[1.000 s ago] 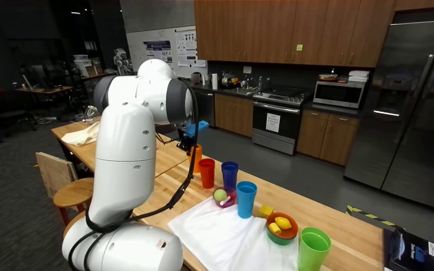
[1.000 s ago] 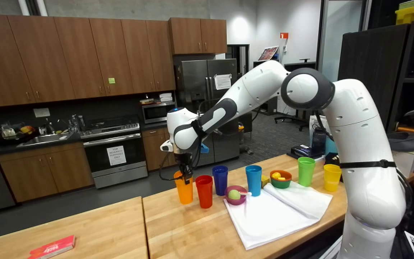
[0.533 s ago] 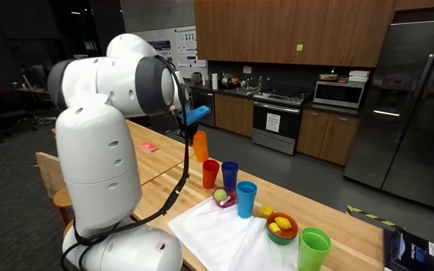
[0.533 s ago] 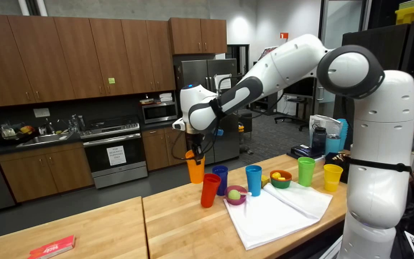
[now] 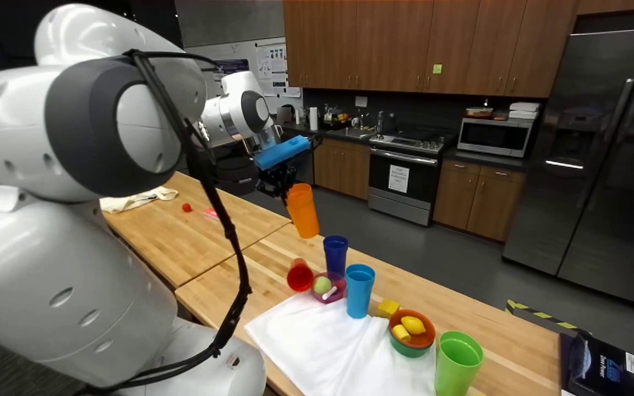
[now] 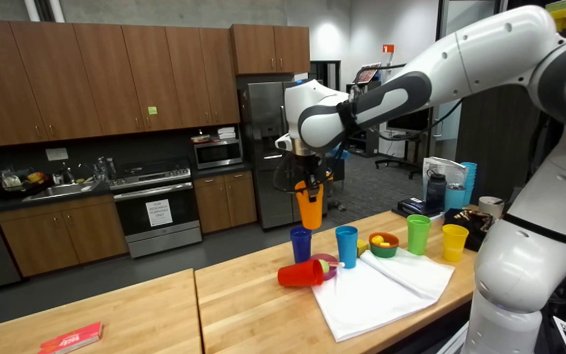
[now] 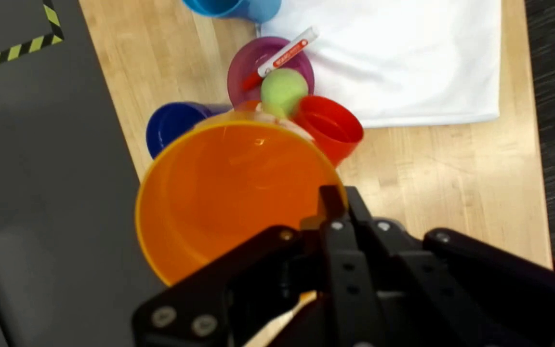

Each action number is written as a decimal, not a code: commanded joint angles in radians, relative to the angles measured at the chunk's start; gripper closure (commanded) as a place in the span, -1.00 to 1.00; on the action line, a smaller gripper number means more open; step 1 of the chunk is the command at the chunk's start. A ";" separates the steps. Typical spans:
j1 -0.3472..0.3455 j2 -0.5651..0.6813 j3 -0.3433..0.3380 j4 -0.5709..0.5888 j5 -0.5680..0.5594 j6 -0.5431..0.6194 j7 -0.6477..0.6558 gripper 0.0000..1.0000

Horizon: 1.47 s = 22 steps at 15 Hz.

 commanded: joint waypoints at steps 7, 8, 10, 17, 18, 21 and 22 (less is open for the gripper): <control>0.003 -0.267 -0.087 -0.142 -0.012 -0.229 0.115 0.98; -0.004 -0.287 -0.094 -0.160 -0.014 -0.252 0.146 0.98; -0.007 -0.329 -0.124 -0.206 -0.005 -0.279 0.190 0.98; -0.062 -0.430 -0.231 -0.455 0.056 -0.112 0.338 0.98; -0.072 -0.432 -0.241 -0.491 0.054 -0.060 0.342 0.98; -0.091 -0.413 -0.268 -0.575 0.041 0.092 0.321 0.98; -0.095 -0.394 -0.275 -0.590 0.046 0.128 0.318 0.98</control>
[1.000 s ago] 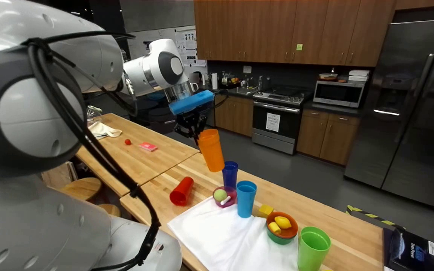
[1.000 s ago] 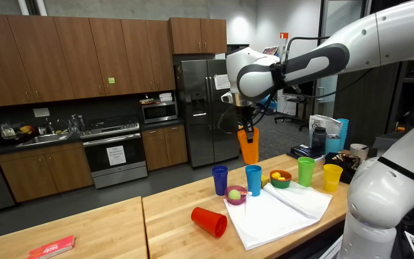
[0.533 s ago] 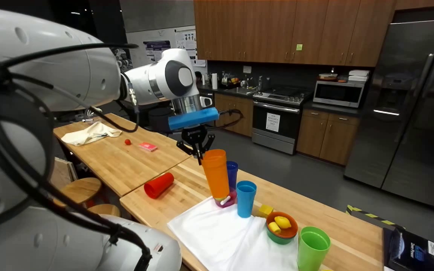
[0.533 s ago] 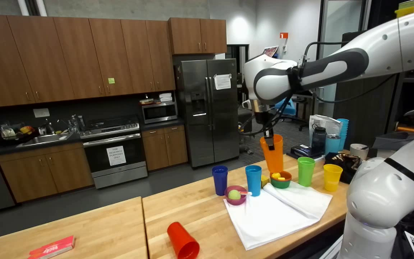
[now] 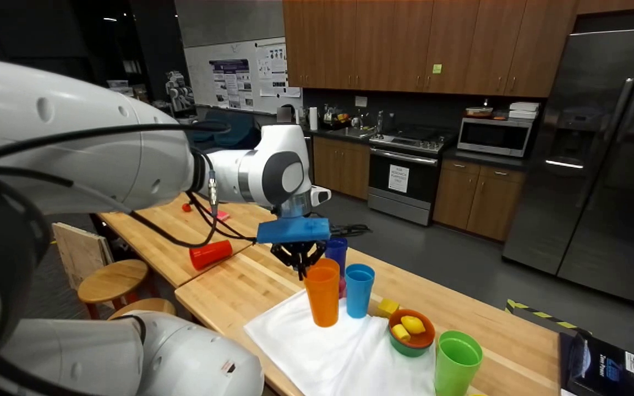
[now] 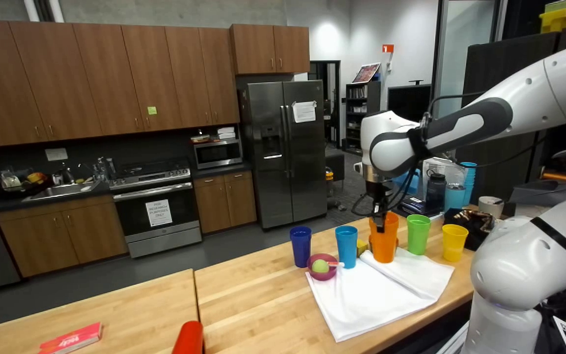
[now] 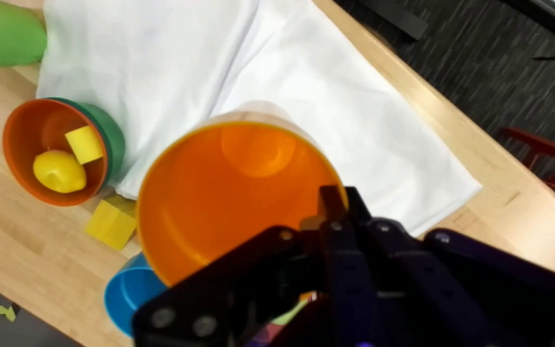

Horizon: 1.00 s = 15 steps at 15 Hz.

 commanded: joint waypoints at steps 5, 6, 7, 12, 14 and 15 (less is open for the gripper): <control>-0.005 0.105 -0.052 -0.042 0.028 0.187 -0.051 0.98; -0.005 0.121 -0.055 -0.042 0.035 0.201 -0.058 0.98; -0.006 0.133 -0.057 -0.042 0.039 0.209 -0.065 0.98; -0.017 0.189 -0.060 -0.041 0.031 0.262 -0.094 0.98; -0.025 0.217 -0.051 -0.041 0.015 0.287 -0.094 0.98; -0.029 0.231 -0.046 -0.041 0.004 0.300 -0.096 0.98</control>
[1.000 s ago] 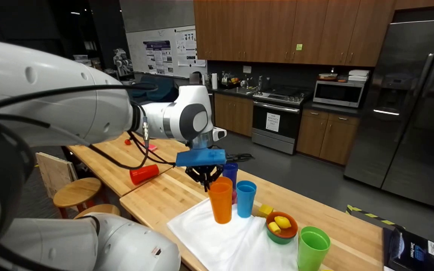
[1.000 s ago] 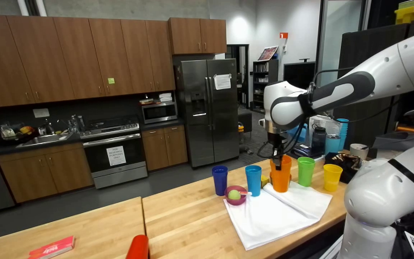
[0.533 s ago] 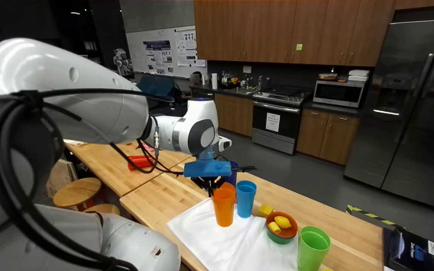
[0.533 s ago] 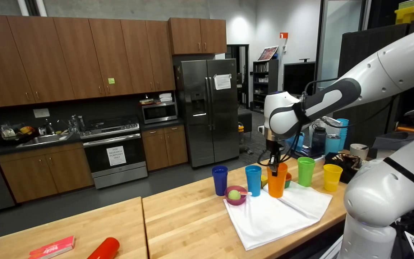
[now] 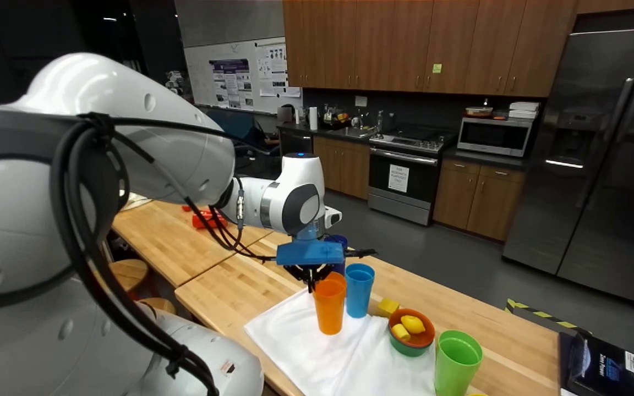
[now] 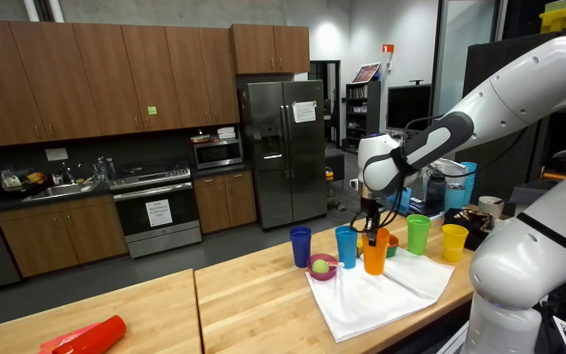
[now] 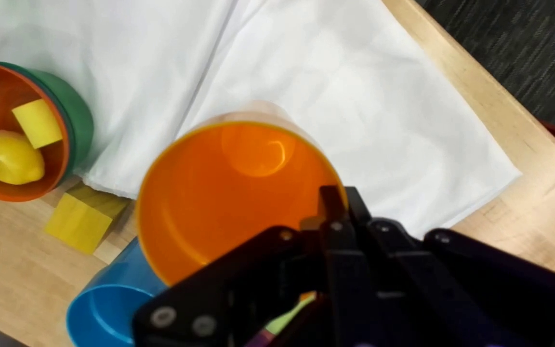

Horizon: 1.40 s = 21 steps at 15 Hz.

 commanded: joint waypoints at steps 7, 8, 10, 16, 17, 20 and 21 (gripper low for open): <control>-0.037 0.137 0.040 0.002 -0.086 0.123 0.000 0.98; -0.039 0.147 0.043 0.002 -0.090 0.129 0.001 0.98; -0.040 0.164 0.047 0.002 -0.091 0.139 -0.002 0.98; -0.050 0.194 0.047 0.006 -0.096 0.163 -0.004 0.98; -0.058 0.198 0.052 0.007 -0.108 0.166 0.006 0.98; -0.050 0.198 0.049 0.011 -0.092 0.144 -0.009 0.91; -0.055 0.200 0.050 0.011 -0.098 0.143 -0.009 0.83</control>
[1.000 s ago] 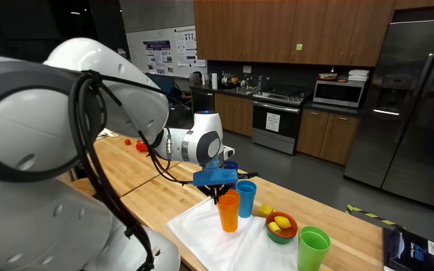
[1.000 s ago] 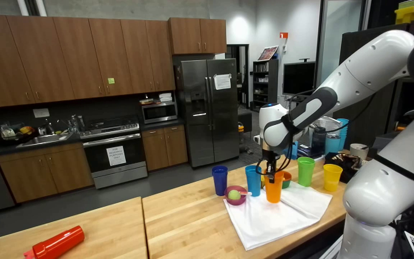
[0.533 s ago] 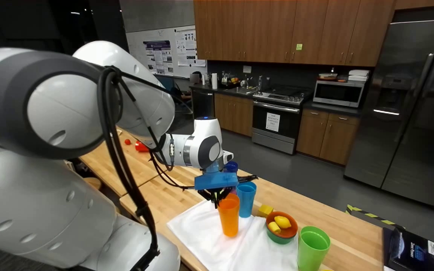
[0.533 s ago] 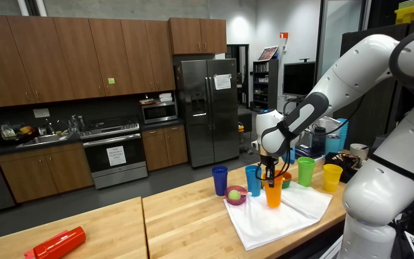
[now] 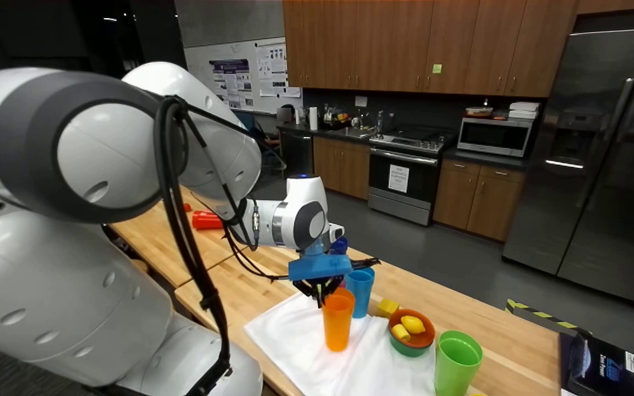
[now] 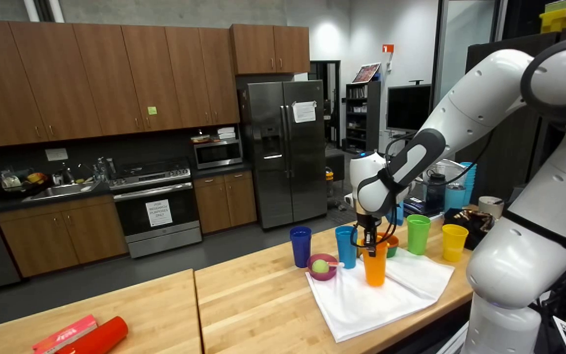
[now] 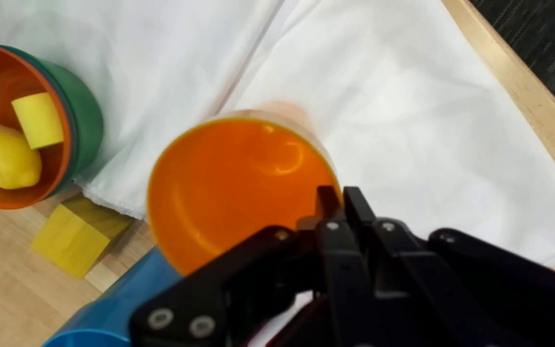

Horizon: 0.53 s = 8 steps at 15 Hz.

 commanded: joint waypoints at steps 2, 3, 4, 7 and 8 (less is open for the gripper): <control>-0.009 0.001 0.009 0.001 0.003 -0.003 -0.003 0.57; -0.009 0.001 0.009 0.001 0.002 -0.003 -0.003 0.44; -0.009 0.001 0.010 0.001 0.002 -0.003 -0.003 0.43; -0.011 -0.007 0.018 0.001 -0.009 -0.011 0.006 -0.08; 0.005 -0.023 0.015 0.007 0.009 -0.035 -0.028 -0.16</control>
